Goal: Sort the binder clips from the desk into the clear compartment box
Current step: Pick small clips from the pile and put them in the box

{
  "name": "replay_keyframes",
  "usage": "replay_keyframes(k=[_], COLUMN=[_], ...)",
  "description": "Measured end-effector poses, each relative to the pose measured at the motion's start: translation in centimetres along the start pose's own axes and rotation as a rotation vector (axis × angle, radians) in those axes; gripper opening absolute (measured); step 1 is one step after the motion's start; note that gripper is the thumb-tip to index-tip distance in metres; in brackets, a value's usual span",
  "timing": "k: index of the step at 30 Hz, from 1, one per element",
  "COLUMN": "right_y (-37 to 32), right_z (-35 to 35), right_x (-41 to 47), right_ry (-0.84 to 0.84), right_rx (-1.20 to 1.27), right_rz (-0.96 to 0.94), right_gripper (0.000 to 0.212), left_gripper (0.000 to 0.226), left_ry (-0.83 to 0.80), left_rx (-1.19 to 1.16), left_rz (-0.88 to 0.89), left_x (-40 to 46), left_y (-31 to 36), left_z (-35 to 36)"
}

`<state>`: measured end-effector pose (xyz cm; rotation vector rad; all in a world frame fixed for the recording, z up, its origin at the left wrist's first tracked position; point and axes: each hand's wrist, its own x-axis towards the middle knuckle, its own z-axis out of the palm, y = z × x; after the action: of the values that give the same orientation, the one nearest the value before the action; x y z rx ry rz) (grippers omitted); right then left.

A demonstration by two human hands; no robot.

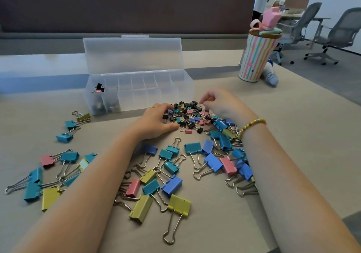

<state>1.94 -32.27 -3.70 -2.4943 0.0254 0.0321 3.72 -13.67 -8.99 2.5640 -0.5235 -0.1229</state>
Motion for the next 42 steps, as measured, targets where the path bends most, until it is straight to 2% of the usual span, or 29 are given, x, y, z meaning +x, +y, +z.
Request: replay_keyframes(k=[5,8,11,13,19,24,26,29,31,34,39,42], right_y=[-0.7,-0.5,0.5,1.0,1.3,0.7,0.4,-0.2,-0.5,-0.7,-0.8,-0.8], right_z=[1.2,-0.3,-1.6,-1.3,0.2,0.5,0.8,1.8,2.5,3.4,4.0,4.0], right_x=[0.7,0.9,0.6,0.3,-0.1,-0.5,-0.6,-0.8,-1.0,-0.8,-0.5,-0.5], right_ry=[0.077,0.143,-0.002,-0.088,-0.102,-0.119,-0.186,-0.224,-0.226,-0.223,-0.203,-0.174], right_rx=[0.236,0.167,-0.112,-0.19,-0.092,-0.063,-0.113,-0.371,-0.464,-0.518,-0.524,-0.497], right_rz=[-0.043,-0.033,0.049,0.084,0.018,-0.126,-0.158,-0.203,-0.213,-0.22,-0.23,-0.241], right_gripper=[0.016,0.014,0.011,0.013,0.013,0.007,0.026,0.064,0.079,0.084,0.075,0.07], left_gripper=[0.067,0.066,0.066,0.065,0.065,0.069,0.069,0.067,0.066,0.059,0.028,0.027], left_ry=[0.001,-0.007,-0.012,-0.012,-0.009,-0.046,-0.05,-0.044,-0.06,-0.103,-0.008,0.052], left_rx=[0.001,0.004,0.007,0.005,-0.012,-0.163,-0.185,-0.177,-0.108,-0.017,0.023,0.003], left_rz=[0.007,0.001,-0.008,-0.013,-0.005,-0.003,0.001,0.0,-0.018,-0.042,0.027,0.039], left_x=[-0.1,-0.1,0.0,0.0,0.0,-0.1,-0.2,-0.4,-0.4,-0.7,-0.2,0.0], left_y=[-0.1,-0.1,0.1,0.1,0.1,0.0,-0.1,-0.3,-0.5,-0.7,-0.4,-0.3], left_z=[0.0,0.0,0.0,0.0,0.0,-0.6,-0.8,-1.2,-1.6,-2.4,-1.9,-1.4])
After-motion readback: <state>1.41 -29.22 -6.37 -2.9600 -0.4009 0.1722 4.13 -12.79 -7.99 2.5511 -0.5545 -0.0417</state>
